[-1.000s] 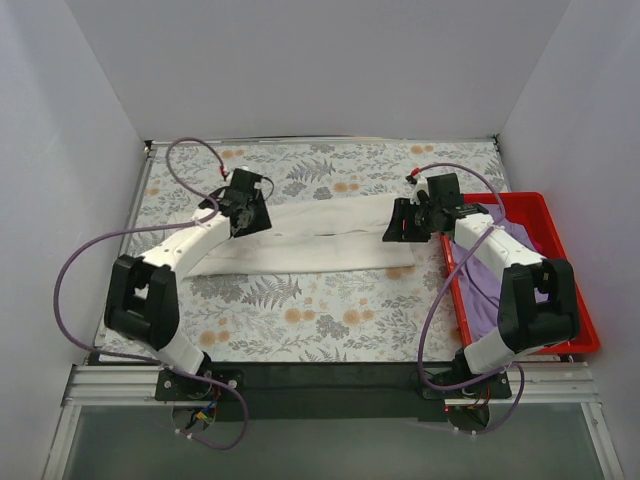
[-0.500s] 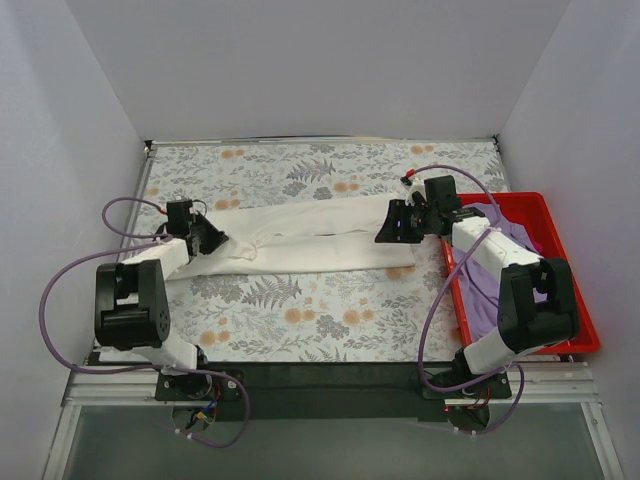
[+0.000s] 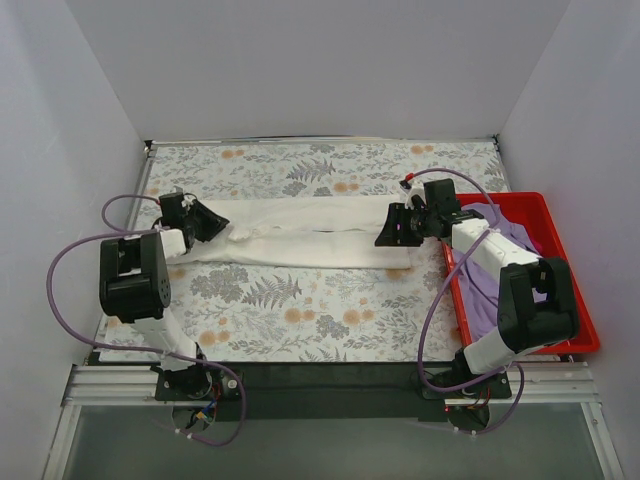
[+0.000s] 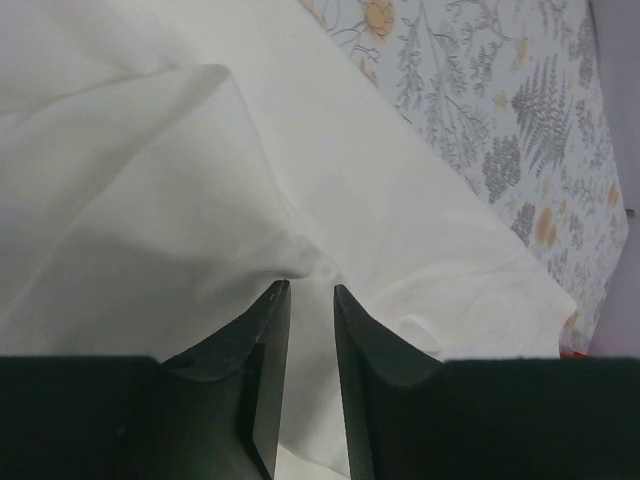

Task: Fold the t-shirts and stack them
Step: Fold the tshirt

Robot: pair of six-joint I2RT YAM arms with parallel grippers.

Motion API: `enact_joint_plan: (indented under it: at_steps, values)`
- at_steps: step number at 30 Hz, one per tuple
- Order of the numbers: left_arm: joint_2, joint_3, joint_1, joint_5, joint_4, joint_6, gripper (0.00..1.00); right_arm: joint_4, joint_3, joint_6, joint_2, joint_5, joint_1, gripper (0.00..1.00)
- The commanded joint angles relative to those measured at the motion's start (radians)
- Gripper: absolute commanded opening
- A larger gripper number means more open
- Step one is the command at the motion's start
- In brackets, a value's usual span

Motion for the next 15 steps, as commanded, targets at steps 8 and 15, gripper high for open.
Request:
enact_joint_plan:
  at_steps: [8, 15]
  values:
    - [-0.195, -0.141, -0.063, 0.071, 0.062, -0.059, 0.2, 0.042, 0.03, -0.008, 0.008, -0.033, 0.004, 0.49]
    - [-0.068, -0.154, -0.187, 0.058, 0.1, -0.091, 0.16, 0.044, 0.023, -0.012, 0.013, -0.035, 0.004, 0.49]
